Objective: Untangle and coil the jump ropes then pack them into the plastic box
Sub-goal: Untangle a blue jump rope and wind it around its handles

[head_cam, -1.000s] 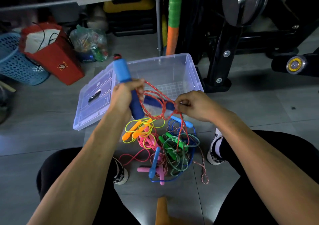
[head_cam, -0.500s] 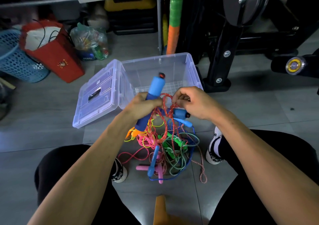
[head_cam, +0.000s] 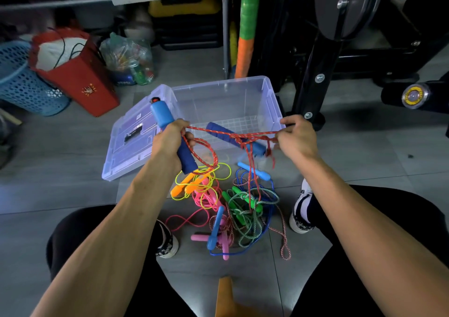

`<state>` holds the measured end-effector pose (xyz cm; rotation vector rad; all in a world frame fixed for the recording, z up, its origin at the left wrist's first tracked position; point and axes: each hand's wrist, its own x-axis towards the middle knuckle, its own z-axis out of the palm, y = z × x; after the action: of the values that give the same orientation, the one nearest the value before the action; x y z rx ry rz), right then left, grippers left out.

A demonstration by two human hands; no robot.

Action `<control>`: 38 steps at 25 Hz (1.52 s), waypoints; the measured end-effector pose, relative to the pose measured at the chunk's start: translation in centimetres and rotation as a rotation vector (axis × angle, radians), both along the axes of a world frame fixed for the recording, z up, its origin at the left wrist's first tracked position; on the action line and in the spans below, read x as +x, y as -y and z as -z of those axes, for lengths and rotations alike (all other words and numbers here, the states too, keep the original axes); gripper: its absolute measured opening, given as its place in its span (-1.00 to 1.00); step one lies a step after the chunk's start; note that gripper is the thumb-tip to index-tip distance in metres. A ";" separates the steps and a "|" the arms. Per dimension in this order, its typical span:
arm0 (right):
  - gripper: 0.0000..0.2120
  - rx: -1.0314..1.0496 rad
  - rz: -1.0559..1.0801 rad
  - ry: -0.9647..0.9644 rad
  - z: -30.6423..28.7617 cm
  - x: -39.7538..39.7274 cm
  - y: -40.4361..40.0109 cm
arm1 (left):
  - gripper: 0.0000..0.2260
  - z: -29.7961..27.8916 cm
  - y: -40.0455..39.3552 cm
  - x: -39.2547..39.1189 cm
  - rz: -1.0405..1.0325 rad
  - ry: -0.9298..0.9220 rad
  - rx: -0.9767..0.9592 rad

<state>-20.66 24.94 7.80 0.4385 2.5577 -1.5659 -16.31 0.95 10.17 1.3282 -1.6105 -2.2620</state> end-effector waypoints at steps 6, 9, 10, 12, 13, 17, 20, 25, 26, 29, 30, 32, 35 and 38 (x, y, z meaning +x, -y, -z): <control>-0.70 0.234 -0.306 -0.126 -0.5 0.8 0.5 | -0.92 0.1 0.5 0.0 -0.051 -0.014 -0.081; -0.70 -0.178 -0.208 0.078 -0.7 0.9 1.7 | -0.89 -0.9 -0.8 0.3 0.072 -0.099 0.131; -0.73 -0.399 -0.121 0.138 -1.0 0.8 1.9 | -0.83 -1.4 -1.1 0.5 0.082 -0.133 0.215; -0.84 -0.769 -0.027 0.208 -1.6 0.8 2.1 | -0.77 -1.9 -1.4 0.7 0.090 -0.183 0.301; -0.92 -0.856 -0.020 0.223 -1.8 0.7 2.0 | -0.78 -1.9 -1.5 0.7 0.138 -0.190 0.294; -0.91 -0.764 -0.049 0.211 -1.6 0.3 1.9 | -0.84 -1.2 -2.0 1.1 0.719 -0.110 -0.327; -0.87 -0.654 0.028 0.171 -1.2 0.1 1.9 | -0.85 0.0 -2.6 1.5 1.120 0.044 -1.002; -0.83 -0.217 -0.112 0.023 -0.5 -0.6 0.5 | -0.92 0.7 -2.6 1.4 1.118 0.112 -1.138; -0.82 0.013 -0.310 -0.009 -0.2 -0.3 0.3 | -0.85 0.4 -2.3 1.2 0.982 0.104 -0.950; -0.58 0.447 -0.811 0.029 1.3 1.4 0.5 | -0.84 -0.6 -1.9 1.0 0.651 -0.042 -0.346; -0.58 0.470 -0.857 0.038 1.5 1.9 0.8 | -0.84 -0.7 -1.9 1.1 0.608 -0.089 -0.245; -0.72 0.423 -0.828 0.038 1.4 1.9 1.3 | -0.85 -0.6 -1.9 1.1 0.526 -0.119 -0.151; -0.57 0.286 -0.592 -0.028 0.8 1.2 1.1 | -0.90 -0.3 -0.9 0.7 0.360 -0.094 -0.091; -0.66 0.159 -0.428 0.002 0.4 0.4 0.3 | -0.90 0.0 0.2 0.7 0.305 -0.061 -0.113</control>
<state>-20.31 24.66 7.42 -0.0948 2.5584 -1.2167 -15.63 0.72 10.19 1.0376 -2.0043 -2.2991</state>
